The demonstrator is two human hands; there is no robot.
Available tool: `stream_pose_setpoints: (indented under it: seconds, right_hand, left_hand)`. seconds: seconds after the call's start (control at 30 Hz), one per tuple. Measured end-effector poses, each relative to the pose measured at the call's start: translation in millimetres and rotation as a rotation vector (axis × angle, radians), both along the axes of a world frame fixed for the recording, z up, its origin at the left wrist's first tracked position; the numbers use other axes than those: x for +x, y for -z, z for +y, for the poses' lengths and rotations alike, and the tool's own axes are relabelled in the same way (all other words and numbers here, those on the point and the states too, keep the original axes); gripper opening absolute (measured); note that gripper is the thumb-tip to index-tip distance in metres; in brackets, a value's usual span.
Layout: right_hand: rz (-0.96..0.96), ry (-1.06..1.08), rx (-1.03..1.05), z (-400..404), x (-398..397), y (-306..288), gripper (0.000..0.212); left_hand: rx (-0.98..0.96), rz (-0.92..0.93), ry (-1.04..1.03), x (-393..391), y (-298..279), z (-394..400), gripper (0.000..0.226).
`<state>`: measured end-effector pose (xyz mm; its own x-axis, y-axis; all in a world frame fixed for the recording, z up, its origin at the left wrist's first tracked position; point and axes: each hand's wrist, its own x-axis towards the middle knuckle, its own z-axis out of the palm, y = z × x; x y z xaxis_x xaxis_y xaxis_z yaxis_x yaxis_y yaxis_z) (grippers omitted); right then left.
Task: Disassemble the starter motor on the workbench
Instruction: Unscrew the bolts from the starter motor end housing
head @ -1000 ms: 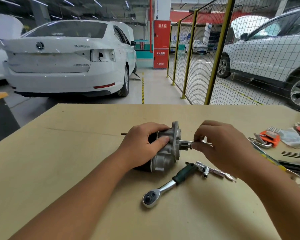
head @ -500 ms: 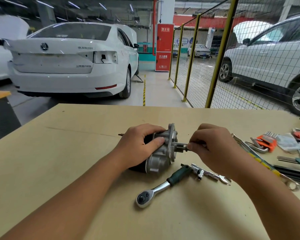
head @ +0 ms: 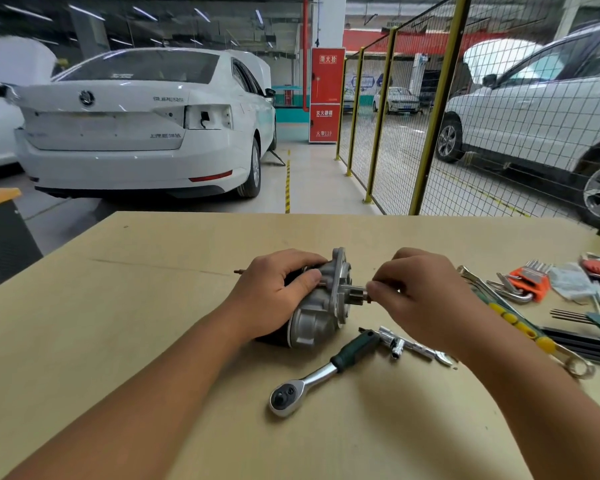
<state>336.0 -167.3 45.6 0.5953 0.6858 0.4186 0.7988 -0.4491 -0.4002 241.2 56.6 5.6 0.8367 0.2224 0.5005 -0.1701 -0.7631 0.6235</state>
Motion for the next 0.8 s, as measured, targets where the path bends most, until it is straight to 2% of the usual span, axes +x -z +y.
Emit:
stream_pose_setpoints:
  seconds: [0.3, 0.6, 0.7, 0.8]
  right_hand:
    - [-0.118, 0.019, -0.051, 1, -5, -2, 0.005]
    - [-0.007, -0.037, -0.124, 1, -1, -1, 0.016]
    - [-0.030, -0.033, -0.121, -2, 3, -2, 0.023]
    - [-0.024, -0.041, -0.132, -5, 5, -6, 0.018]
  left_hand:
    - [0.034, 0.000, 0.008, 0, 2, 2, 0.038]
    - [-0.012, -0.003, 0.010, 1, -2, -1, 0.036]
    - [-0.013, -0.008, 0.012, 1, -1, -1, 0.037]
    - [-0.018, -0.011, 0.015, 0, -1, -1, 0.038]
